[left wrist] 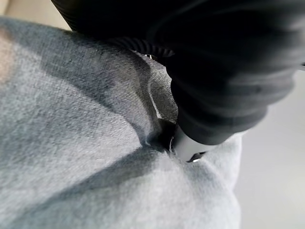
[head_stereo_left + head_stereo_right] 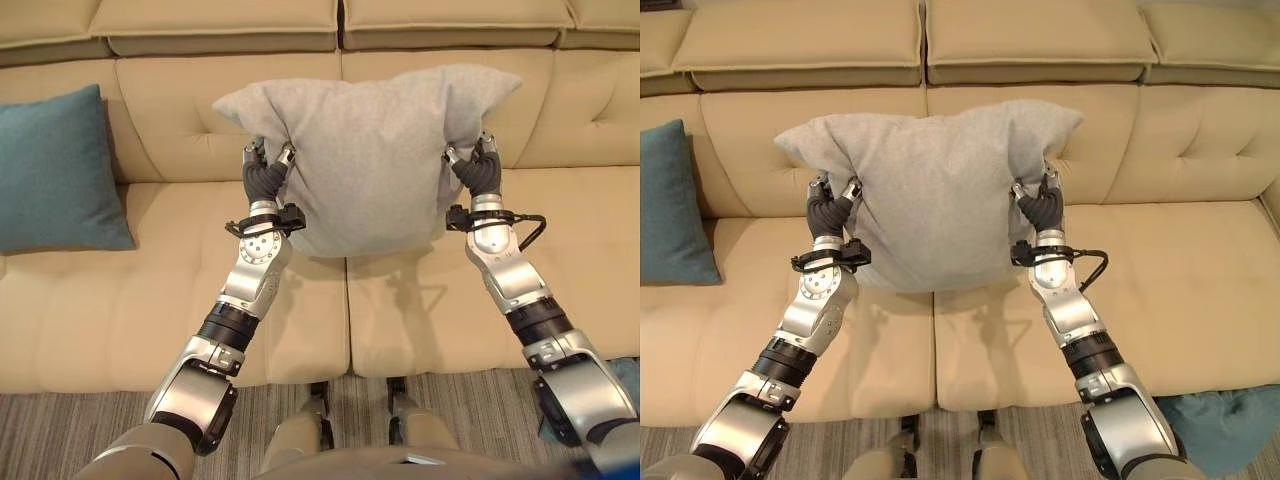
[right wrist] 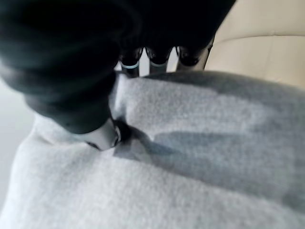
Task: Pick up all the scattered cushions and arrange them neatly on the sofa.
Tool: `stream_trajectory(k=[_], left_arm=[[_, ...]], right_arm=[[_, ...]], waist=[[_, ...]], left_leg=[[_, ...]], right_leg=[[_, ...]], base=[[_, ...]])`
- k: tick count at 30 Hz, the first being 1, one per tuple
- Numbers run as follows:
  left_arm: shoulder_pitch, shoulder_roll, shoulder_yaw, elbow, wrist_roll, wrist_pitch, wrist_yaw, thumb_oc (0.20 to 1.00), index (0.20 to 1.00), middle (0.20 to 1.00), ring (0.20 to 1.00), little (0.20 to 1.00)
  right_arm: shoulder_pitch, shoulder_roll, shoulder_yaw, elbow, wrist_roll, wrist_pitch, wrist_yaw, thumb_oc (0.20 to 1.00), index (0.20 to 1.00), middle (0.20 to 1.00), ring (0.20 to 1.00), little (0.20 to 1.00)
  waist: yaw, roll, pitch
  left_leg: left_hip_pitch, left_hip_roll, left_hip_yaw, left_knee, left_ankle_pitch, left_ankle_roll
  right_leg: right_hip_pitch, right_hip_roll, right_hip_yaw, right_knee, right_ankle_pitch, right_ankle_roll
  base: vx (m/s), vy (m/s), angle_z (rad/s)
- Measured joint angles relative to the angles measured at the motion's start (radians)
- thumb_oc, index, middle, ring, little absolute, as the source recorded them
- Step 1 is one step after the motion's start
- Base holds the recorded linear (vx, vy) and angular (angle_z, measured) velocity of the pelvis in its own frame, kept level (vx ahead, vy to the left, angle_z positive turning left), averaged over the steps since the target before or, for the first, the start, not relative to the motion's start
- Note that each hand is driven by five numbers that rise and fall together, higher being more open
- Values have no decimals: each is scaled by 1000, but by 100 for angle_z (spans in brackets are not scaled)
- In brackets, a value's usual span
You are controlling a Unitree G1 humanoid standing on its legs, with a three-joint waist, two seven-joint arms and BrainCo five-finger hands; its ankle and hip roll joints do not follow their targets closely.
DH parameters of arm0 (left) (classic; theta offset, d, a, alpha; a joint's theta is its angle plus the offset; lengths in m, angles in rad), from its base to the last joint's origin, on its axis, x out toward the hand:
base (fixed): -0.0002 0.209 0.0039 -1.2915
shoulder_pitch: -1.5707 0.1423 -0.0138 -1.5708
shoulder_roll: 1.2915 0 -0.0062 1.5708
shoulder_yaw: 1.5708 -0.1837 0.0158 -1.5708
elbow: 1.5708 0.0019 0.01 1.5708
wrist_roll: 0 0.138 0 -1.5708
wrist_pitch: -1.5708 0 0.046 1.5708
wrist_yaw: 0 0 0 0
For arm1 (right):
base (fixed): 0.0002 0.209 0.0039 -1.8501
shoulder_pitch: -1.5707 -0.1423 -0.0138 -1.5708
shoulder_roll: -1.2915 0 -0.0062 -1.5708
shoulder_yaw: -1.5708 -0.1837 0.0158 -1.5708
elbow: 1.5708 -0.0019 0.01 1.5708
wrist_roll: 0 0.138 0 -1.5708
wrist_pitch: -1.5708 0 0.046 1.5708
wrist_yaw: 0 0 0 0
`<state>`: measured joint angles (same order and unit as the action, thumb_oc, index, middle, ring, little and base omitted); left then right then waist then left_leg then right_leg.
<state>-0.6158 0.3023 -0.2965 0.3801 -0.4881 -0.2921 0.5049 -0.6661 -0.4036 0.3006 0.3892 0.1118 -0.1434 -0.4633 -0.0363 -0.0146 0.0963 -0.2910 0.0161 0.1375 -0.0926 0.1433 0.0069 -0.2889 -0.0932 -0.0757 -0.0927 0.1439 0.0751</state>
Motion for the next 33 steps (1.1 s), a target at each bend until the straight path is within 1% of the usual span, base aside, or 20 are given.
stream_trajectory(k=[1, 2, 3, 4, 7, 12, 15, 17, 23, 25, 26, 27, 28, 29, 30, 31, 32, 33], left_arm=[[-10, 10, -3, 3, 3, -7, 7, 200, 200, 200, 200, 200], [-59, 33, -21, 54, 9, -17, 24, 200, 200, 200, 200, 200], [-147, 46, -28, 115, 9, -17, 29, 200, 200, 200, 200, 200], [-179, 59, -32, 129, 9, -17, 31, 200, 200, 200, 200, 200], [-249, 70, -53, 185, 9, -19, 47, 200, 200, 200, 200, 200], [-387, 100, -95, 318, 8, -27, 47, 200, 200, 200, 200, 200], [-388, 100, -97, 322, 8, -27, 47, 200, 200, 200, 200, 200], [-421, 116, -116, 348, 8, -27, 46, 200, 200, 200, 200, 200], [-427, 135, -131, 354, 16, -27, 45, 200, 200, 200, 200, 200], [-427, 138, -127, 356, 42, -30, 45, 200, 200, 200, 200, 200], [-435, 136, -115, 358, 48, -48, 45, 200, 200, 200, 200, 200], [-447, 136, -112, 358, 47, -49, 45, 200, 200, 200, 200, 200], [-453, 136, -111, 358, 47, -50, 45, 451, 451, 451, 451, 451], [-478, 137, -110, 359, 46, -50, 42, 451, 451, 451, 451, 451], [-483, 137, -111, 360, 46, -50, 38, 812, 812, 812, 812, 812], [-485, 137, -112, 360, 46, -50, 37, 925, 925, 925, 925, 925], [-485, 137, -112, 361, 44, -50, 31, 1000, 1000, 1000, 1000, 1000], [-485, 137, -112, 363, 39, -50, 17, 1000, 1000, 1000, 1000, 1000]], right_arm=[[-13, -4, 2, 1, -6, 0, -12, 200, 200, 200, 200, 200], [-69, -17, 25, 44, -7, 0, -29, 200, 200, 200, 200, 200], [-152, -34, 42, 97, -7, 0, -41, 200, 200, 200, 200, 200], [-181, -39, 45, 111, -7, 0, -48, 200, 200, 200, 200, 200], [-234, -41, 59, 143, -7, 0, -59, 200, 200, 200, 200, 200], [-340, -80, 112, 222, 4, -1, -64, 200, 200, 200, 200, 200], [-340, -80, 116, 232, 5, -1, -63, 200, 200, 200, 200, 200], [-348, -81, 118, 239, 22, -1, -62, 200, 200, 200, 200, 200], [-359, -88, 133, 279, 25, -8, -46, 200, 200, 200, 200, 200], [-360, -90, 128, 279, 26, -33, -46, 200, 200, 200, 200, 200], [-377, -94, 121, 280, 26, -59, -48, 200, 200, 200, 200, 200], [-396, -105, 126, 282, 26, -59, -48, 200, 200, 200, 200, 200], [-405, -112, 130, 283, 26, -59, -47, 200, 200, 200, 200, 200], [-444, -137, 141, 307, 26, -59, -42, 200, 200, 200, 200, 200], [-445, -145, 145, 307, 26, -59, -42, 746, 746, 746, 746, 746], [-445, -150, 147, 307, 26, -59, -41, 1000, 1000, 1000, 1000, 1000], [-445, -156, 148, 310, 26, -59, -36, 1000, 1000, 1000, 1000, 1000], [-445, -160, 149, 322, 26, -59, -30, 1000, 1000, 1000, 1000, 1000]], waist=[[0, 0, 2], [0, 1, 3], [-1, 1, 7], [-1, 1, 11], [-1, 4, 19], [-2, 5, 30], [-3, 6, 39], [-2, 7, 44], [-1, 8, 53], [0, 8, 53], [0, 8, 53], [1, 8, 53], [2, 8, 53], [5, 8, 53], [6, 8, 53], [6, 8, 53], [7, 8, 53], [9, 9, 52]], left_leg=[[-9, 1, -1, 0, 2, -2], [-30, 1, -3, 0, 4, -4], [-71, 2, -4, 0, 13, -6], [-87, 3, -4, 0, 17, -4], [-110, 3, -3, 0, 18, -3], [-176, 4, -2, 1, 19, -3], [-178, 4, -3, 1, 19, -3], [-207, 4, -4, 1, 19, -3], [-280, 4, -3, 1, 22, -5], [-316, 4, -2, 1, 27, -5], [-342, 4, -4, 1, 29, -6], [-354, 4, -5, 1, 30, -6], [-358, 4, -6, 1, 31, -6], [-373, 4, -10, 1, 32, -7], [-374, 4, -11, 1, 32, -7], [-375, 4, -11, 1, 32, -7], [-375, 4, -12, 1, 32, -7], [-375, 4, -13, 1, 32, -7]], right_leg=[[-9, 1, -1, 0, 1, -1], [-30, 3, -1, 0, 4, -2], [-70, 4, -1, 0, 13, -4], [-86, 4, -1, 0, 16, -5], [-110, 5, -1, 1, 17, -5], [-177, 5, 1, 1, 19, -5], [-179, 4, 1, 1, 19, -5], [-208, 4, 2, 1, 19, -5], [-284, 4, 5, 1, 22, -4], [-320, 4, 6, 1, 28, -3], [-344, 4, 6, 1, 28, -4], [-356, 4, 5, 1, 29, -4], [-360, 4, 5, 1, 29, -4], [-372, 5, 4, 1, 29, -4], [-373, 5, 3, 1, 29, -4], [-373, 4, 3, 1, 29, -4], [-373, 4, 3, 1, 29, -4], [-373, 4, 3, 1, 29, -4]], base=[[-66, 12, 3], [-54, 28, 0], [0, 0, 0], [0, 0, 0], [0, 0, 0], [0, 0, 0], [0, 0, 0], [0, 0, 0], [0, 0, 0], [0, 0, 0], [0, 0, 0], [-17, -32, 3], [-7, -23, 4], [-11, -22, 4], [-9, -15, 4], [0, 0, 0], [0, 0, 0], [0, 0, 0]])
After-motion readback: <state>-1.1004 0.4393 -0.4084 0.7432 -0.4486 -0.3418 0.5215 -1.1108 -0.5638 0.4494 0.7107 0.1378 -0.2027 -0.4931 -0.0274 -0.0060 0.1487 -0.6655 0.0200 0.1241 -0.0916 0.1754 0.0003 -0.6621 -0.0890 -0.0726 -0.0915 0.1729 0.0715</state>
